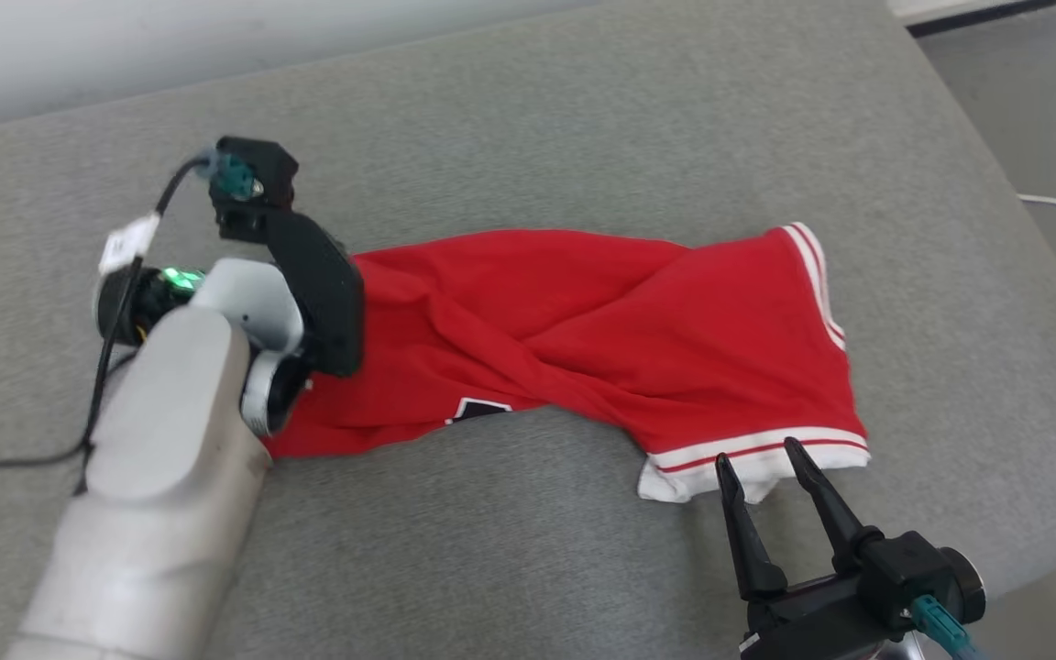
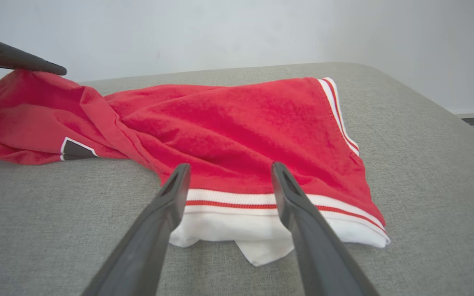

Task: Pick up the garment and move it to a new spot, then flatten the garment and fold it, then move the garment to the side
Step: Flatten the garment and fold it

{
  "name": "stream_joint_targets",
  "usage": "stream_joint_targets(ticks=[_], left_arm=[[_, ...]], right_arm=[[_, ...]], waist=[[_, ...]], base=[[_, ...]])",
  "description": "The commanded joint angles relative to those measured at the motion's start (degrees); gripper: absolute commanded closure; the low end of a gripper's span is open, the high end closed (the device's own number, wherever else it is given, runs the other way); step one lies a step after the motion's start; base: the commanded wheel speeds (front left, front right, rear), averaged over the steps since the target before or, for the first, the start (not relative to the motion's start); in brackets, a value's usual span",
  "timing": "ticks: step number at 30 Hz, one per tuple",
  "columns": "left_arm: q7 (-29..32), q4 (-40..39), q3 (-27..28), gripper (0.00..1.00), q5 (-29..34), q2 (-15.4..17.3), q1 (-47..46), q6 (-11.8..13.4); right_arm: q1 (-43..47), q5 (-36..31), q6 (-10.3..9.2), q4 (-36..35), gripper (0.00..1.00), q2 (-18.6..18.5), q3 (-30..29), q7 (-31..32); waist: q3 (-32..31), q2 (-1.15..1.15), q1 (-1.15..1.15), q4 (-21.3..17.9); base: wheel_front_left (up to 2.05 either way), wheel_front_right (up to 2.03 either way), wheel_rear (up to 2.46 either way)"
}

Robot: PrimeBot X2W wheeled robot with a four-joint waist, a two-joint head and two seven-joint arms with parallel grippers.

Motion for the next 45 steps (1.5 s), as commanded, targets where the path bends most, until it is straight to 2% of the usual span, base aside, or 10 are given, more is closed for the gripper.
stream_joint_targets(ticks=[1, 9, 14, 18, 25, 29, 30, 31, 38, 45], left_arm=[[-2.78, -2.85, 1.23, 1.0, -1.69, -0.63, 3.29, 0.26], [-11.89, -17.75, 3.9, 1.0, -5.18, -0.46, 18.98, 1.43], [-13.6, -25.21, 4.22, 1.0, -6.13, 0.47, 27.84, 2.22], [-14.5, -30.99, 5.23, 1.0, -6.49, 1.64, 35.5, 4.11], [-13.71, -34.67, 6.56, 1.0, -7.32, 2.86, 46.04, 7.48], [-14.33, -35.42, 7.04, 1.0, -7.88, 2.95, 49.77, 8.41], [-15.01, -35.34, 7.35, 0.16, -8.07, 2.59, 50.68, 8.86], [-15.35, -35.15, 7.43, 0.0, -8.11, 2.42, 51.1, 9.13], [-20.55, -36.43, 8.14, 0.0, -7.61, 2.07, 52.99, 9.04], [-34.6, -37.32, 9.59, 0.0, -5.83, 2.42, 55.26, 6.35]], right_arm=[[0.54, -0.2, 0.03, -0.18, 0.0, 0.04, -0.45, -0.01], [2.65, -1.31, 0.03, 0.03, 0.0, -0.19, -1.61, -0.02], [3.54, -1.36, 0.03, 0.39, 0.0, -0.5, -1.68, -0.02], [4.22, -0.92, 0.03, 0.86, 0.0, -0.74, -1.54, 0.0], [5.02, -0.53, 0.03, 1.24, 0.0, -0.62, -0.98, 0.22], [5.05, -0.21, 0.03, 1.36, 0.0, -0.6, -0.94, 0.31], [4.97, -0.11, 0.03, 1.5, 0.0, -0.68, -0.89, 0.39], [4.91, -0.07, 0.03, 1.55, 0.0, -0.7, -0.91, 0.39], [4.9, 0.15, 0.03, 1.6, 0.0, -0.66, -1.71, 0.32], [5.79, 0.21, 0.03, 1.56, 0.0, -0.52, -3.52, 0.19]], waist=[[-1.44, 0.0, 0.0, 3.53], [-5.35, 0.0, 0.0, 8.65], [-7.11, 0.0, 0.0, 9.81], [-8.78, 0.0, 0.0, 10.43], [-10.78, 0.0, 0.0, 10.73], [-11.26, 0.0, 0.0, 10.92], [-11.45, 0.0, 0.0, 11.0], [-11.53, 0.0, 0.0, 11.02], [-11.9, 0.0, 0.0, 11.7], [-13.3, 0.0, 0.0, 12.91]], base=[[0.0, 0.0, 0.0], [0.0, 0.0, 0.0], [0.0, 0.0, 0.0], [0.0, 0.0, 0.0], [0.0, 0.0, 0.0], [0.0, 0.0, 0.0], [0.0, 0.0, 0.0], [0.0, 0.0, 0.0], [0.0, 0.0, 0.0], [0.0, 0.0, 0.0]])
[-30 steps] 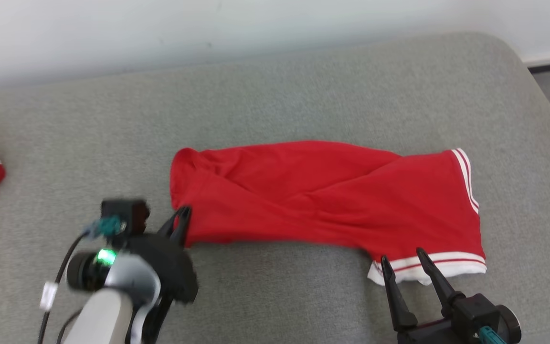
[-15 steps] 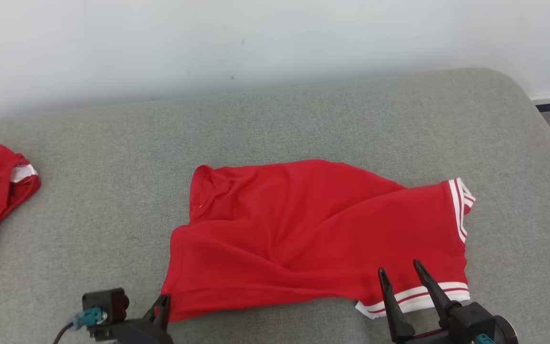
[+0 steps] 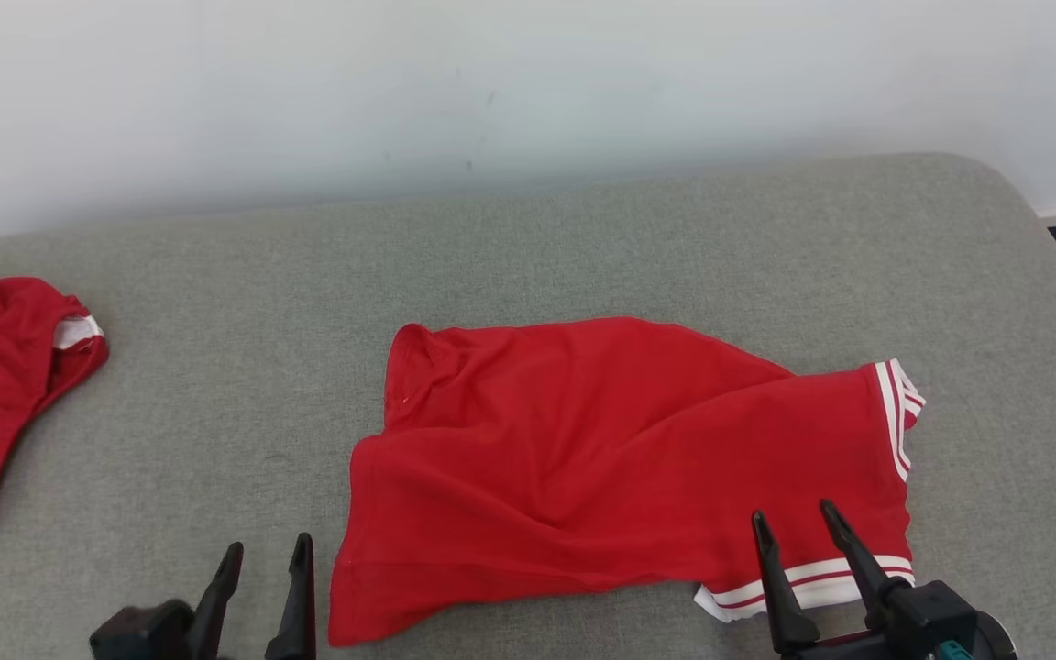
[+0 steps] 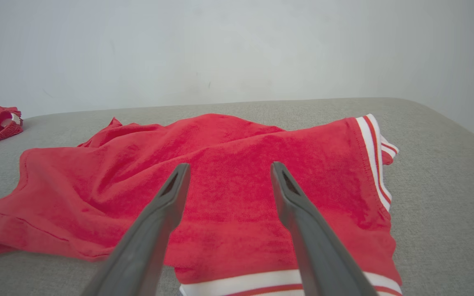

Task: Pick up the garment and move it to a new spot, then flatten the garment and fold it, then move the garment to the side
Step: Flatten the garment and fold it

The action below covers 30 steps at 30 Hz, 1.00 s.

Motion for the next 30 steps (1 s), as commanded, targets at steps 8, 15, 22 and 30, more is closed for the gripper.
stream_joint_targets(ticks=[8, 15, 22, 30], left_arm=[[-10.3, 0.1, 3.0, 0.0, 2.63, -1.1, 4.65, -3.4], [-10.35, -3.6, 8.39, 0.0, 6.2, -3.72, 7.51, -6.06], [-10.35, -4.39, 11.4, 0.0, 9.29, -6.04, 9.04, -8.24], [-10.36, -3.73, 13.08, 0.0, 11.05, -7.44, 8.13, -9.39]], right_arm=[[1.93, -0.39, 0.03, 0.01, 0.0, -0.32, -2.4, 0.13], [2.55, -0.62, 0.03, -0.13, 0.0, -0.44, -4.07, 1.05], [1.81, -1.38, 0.03, -0.82, 0.0, -1.21, -7.96, 3.62], [-4.77, 0.1, 0.03, 2.61, 0.0, -4.44, -10.78, 14.75]], waist=[[-3.36, 0.01, 0.0, 1.35], [-4.04, 0.01, 0.0, 1.5], [-3.99, 0.01, 0.0, 1.37], [-2.57, 0.01, 0.0, 1.33]], base=[[0.0, 0.0, 0.0], [0.0, 0.0, 0.0], [0.0, 0.0, 0.0], [0.0, 0.0, 0.0]])
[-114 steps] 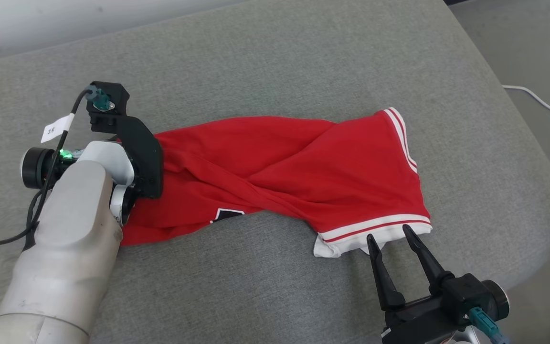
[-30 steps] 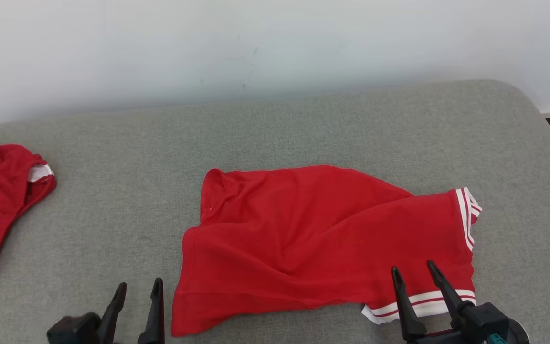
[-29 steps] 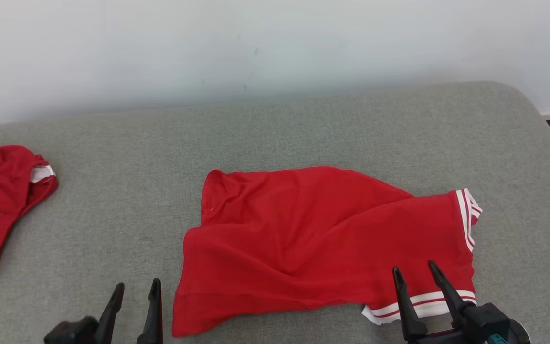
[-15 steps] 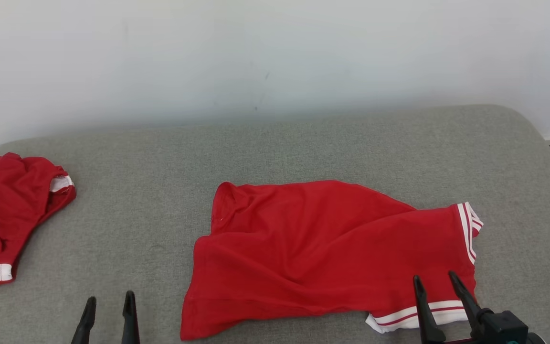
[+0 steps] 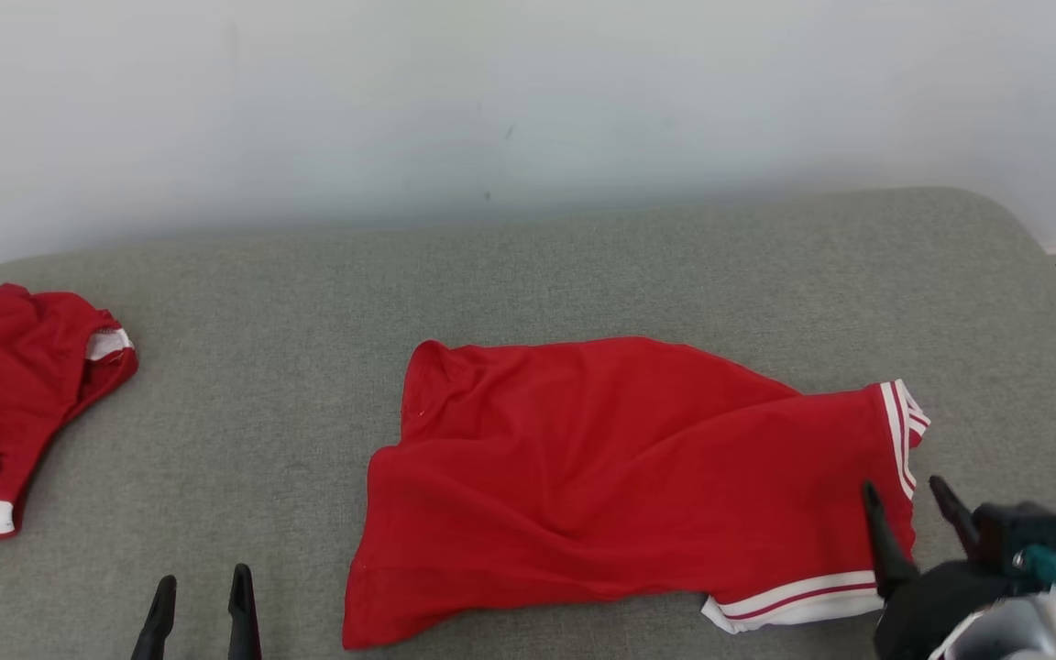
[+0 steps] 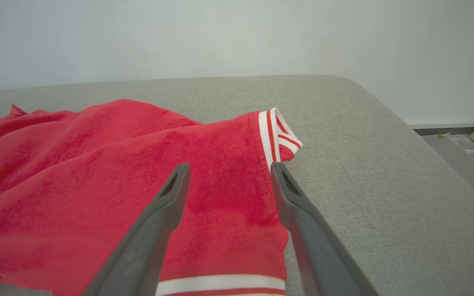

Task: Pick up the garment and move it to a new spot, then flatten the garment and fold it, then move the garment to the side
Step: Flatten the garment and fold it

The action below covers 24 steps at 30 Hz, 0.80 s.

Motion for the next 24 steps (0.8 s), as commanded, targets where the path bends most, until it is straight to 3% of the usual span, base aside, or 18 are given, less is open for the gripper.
stream_joint_targets(ticks=[1, 6, 24], left_arm=[[-0.04, 0.34, 0.41, 0.0, 0.73, -0.28, -0.65, -0.3], [-0.05, 0.78, 0.55, 0.0, 1.27, -0.61, -1.33, -1.0], [-0.05, 2.09, 0.93, 0.0, 1.62, -0.92, -3.28, -2.31]], right_arm=[[-2.22, 0.81, 0.03, 1.38, 0.0, -1.66, -0.19, 2.03], [-7.97, 2.72, 0.03, 7.08, 0.0, -4.55, -0.34, 7.31], [-20.86, 1.13, 0.03, 23.69, 0.0, -7.15, -2.32, 6.21]], waist=[[0.67, 0.0, 0.0, 0.24], [1.9, 0.0, 0.0, 1.34], [4.73, 0.0, 0.0, 4.29]], base=[[0.0, 0.0, 0.0], [0.0, 0.0, 0.0], [0.0, 0.0, 0.0]])
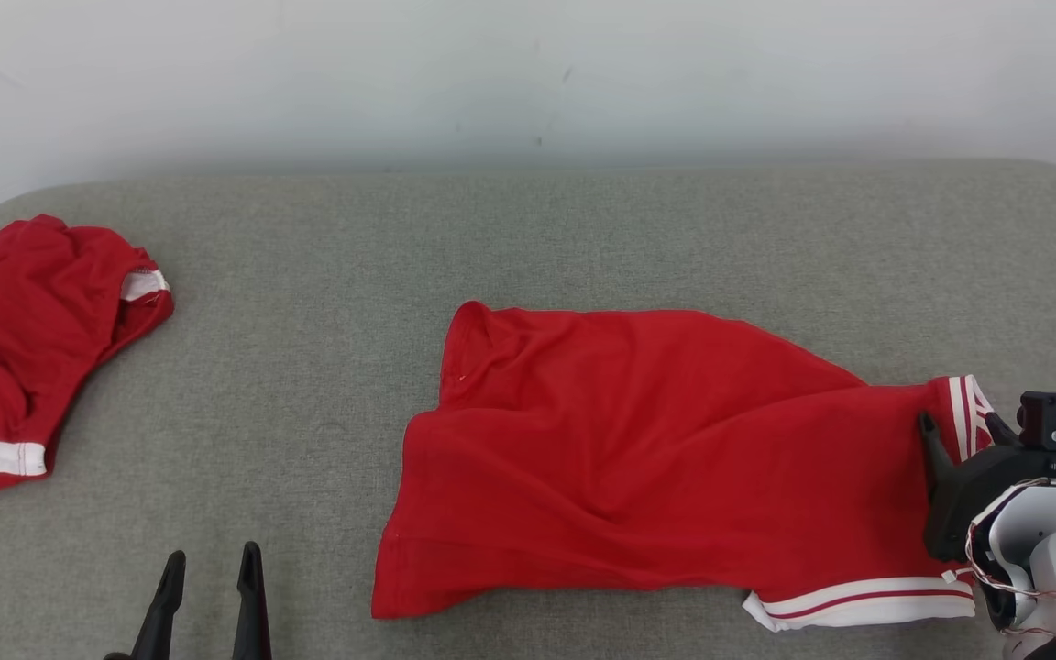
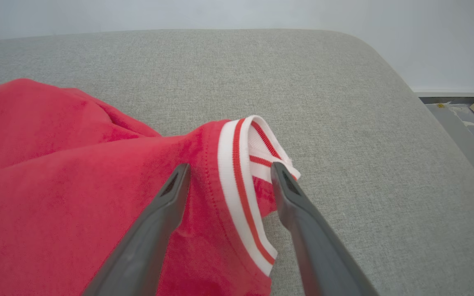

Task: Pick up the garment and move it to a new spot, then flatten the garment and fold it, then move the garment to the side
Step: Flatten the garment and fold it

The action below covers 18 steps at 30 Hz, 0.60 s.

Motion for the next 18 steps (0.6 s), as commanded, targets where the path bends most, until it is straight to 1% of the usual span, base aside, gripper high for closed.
stream_joint_targets(ticks=[1, 2, 3, 4, 5, 9, 11, 14, 18], left_arm=[[-0.05, -0.03, 0.18, 0.0, 0.15, -0.07, -0.37, -0.28], [-0.05, -0.07, 0.2, 0.0, 0.24, -0.07, -0.41, -0.29], [-0.05, -0.16, 0.25, 0.0, 0.3, -0.07, -0.45, -0.28], [-0.05, -0.25, 0.31, 0.0, 0.31, -0.08, -0.48, -0.29], [-0.05, -0.32, 0.35, 0.0, 0.35, -0.09, -0.48, -0.35], [-0.05, -0.52, 0.46, 0.0, 0.42, -0.1, -0.23, -0.53], [-0.05, -0.68, 0.48, 0.0, 0.41, -0.11, -0.2, -0.64], [-0.05, -1.0, 0.28, 0.0, 0.44, -0.1, -0.49, -0.73], [-0.05, -1.34, -0.68, 0.0, 0.73, -0.1, -1.29, -0.91]], right_arm=[[-0.73, -0.04, 0.03, 0.73, 0.0, -0.46, 0.13, -0.35], [-1.03, 0.16, 0.03, 1.39, 0.0, -0.55, 0.32, -0.65], [-1.41, 0.44, 0.03, 1.93, 0.23, -0.62, 0.59, -0.95], [-1.71, 0.66, 0.03, 2.31, 0.97, -0.72, 0.9, -1.44], [-1.93, 0.88, 0.03, 2.48, 1.0, -0.78, 1.29, -2.03], [-3.49, 2.49, 0.03, 1.94, 1.0, -0.81, 1.94, -4.57], [-4.94, 4.49, 0.03, 1.57, 1.0, -0.17, 1.72, -5.33], [-8.12, 7.33, 0.03, 1.18, 1.0, 0.41, 1.6, -4.82], [-12.64, 7.79, 0.03, 1.79, 1.0, -0.24, 2.79, -4.24]], waist=[[0.26, 0.0, -0.01, 0.29], [0.36, 0.0, -0.01, 0.41], [0.46, 0.0, -0.01, 0.51], [0.59, 0.0, -0.01, 0.6], [0.67, 0.0, -0.01, 0.67], [1.06, 0.0, -0.01, 0.75], [1.4, 0.0, -0.01, 0.76], [2.16, 0.0, -0.01, 0.98], [3.55, 0.0, -0.01, 2.09]], base=[[0.0, 0.0, 0.0], [0.0, 0.0, 0.0], [0.0, 0.0, 0.0], [0.0, 0.0, 0.0], [0.0, 0.0, 0.0], [0.0, 0.0, 0.0], [0.0, 0.0, 0.0], [0.0, 0.0, 0.0], [0.0, 0.0, 0.0]])
